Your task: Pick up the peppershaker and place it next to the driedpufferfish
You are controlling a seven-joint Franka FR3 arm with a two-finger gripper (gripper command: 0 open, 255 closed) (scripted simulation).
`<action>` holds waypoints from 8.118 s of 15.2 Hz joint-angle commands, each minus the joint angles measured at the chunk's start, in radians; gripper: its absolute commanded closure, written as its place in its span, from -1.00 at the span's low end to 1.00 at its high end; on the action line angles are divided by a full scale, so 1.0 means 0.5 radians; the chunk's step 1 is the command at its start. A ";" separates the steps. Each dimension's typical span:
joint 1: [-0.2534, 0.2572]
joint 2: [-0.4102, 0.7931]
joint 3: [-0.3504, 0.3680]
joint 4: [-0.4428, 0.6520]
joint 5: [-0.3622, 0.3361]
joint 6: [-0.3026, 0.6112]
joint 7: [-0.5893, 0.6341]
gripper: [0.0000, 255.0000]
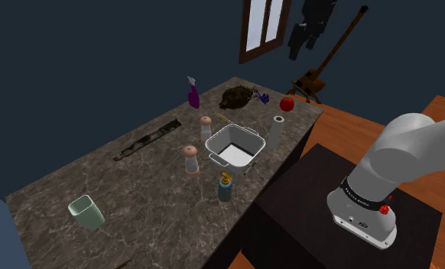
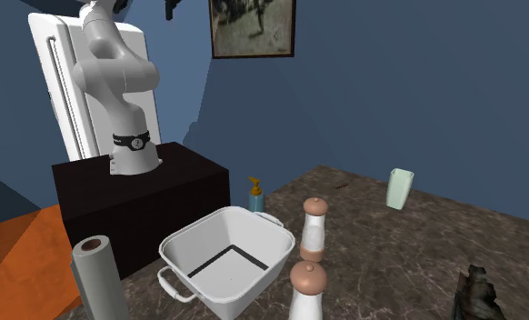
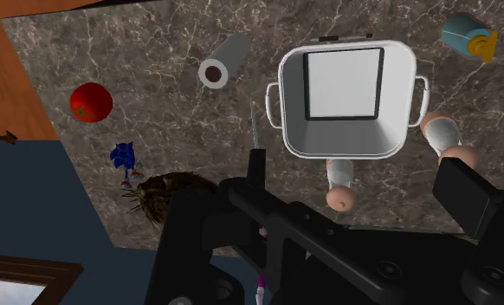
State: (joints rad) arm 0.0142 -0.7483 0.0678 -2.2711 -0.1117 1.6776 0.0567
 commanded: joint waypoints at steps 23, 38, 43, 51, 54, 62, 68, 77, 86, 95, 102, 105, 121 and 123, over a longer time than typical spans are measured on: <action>-0.008 1.083 0.633 -0.196 -0.234 1.162 0.902 -1.00; 0.210 2.315 0.655 0.485 -1.113 1.364 1.784 -1.00; 0.375 2.712 0.561 0.836 -1.273 1.338 1.920 -1.00; 0.479 3.043 0.473 1.123 -1.367 1.362 1.978 -1.00; 0.484 3.119 0.442 1.160 -1.400 1.406 1.992 -1.00; 0.484 3.119 0.442 1.160 -1.400 1.405 1.992 -1.00; 0.484 3.120 0.442 1.160 -1.400 1.405 1.992 1.00; 0.456 3.013 0.482 1.117 -1.351 1.347 1.944 1.00; 0.407 2.833 0.554 1.069 -1.254 1.231 1.850 1.00; 0.365 2.671 0.620 1.056 -1.151 1.103 1.749 1.00; 0.338 2.558 0.665 1.071 -1.071 0.994 1.669 1.00; 0.328 2.513 0.682 1.084 -1.037 0.944 1.635 1.00; 0.296 2.318 0.753 1.228 -0.879 0.654 1.459 1.00; 0.253 2.273 0.749 1.177 -0.862 0.679 1.419 1.00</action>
State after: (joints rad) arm 0.1523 0.3998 0.4436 -1.6702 -0.5476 2.0114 0.7777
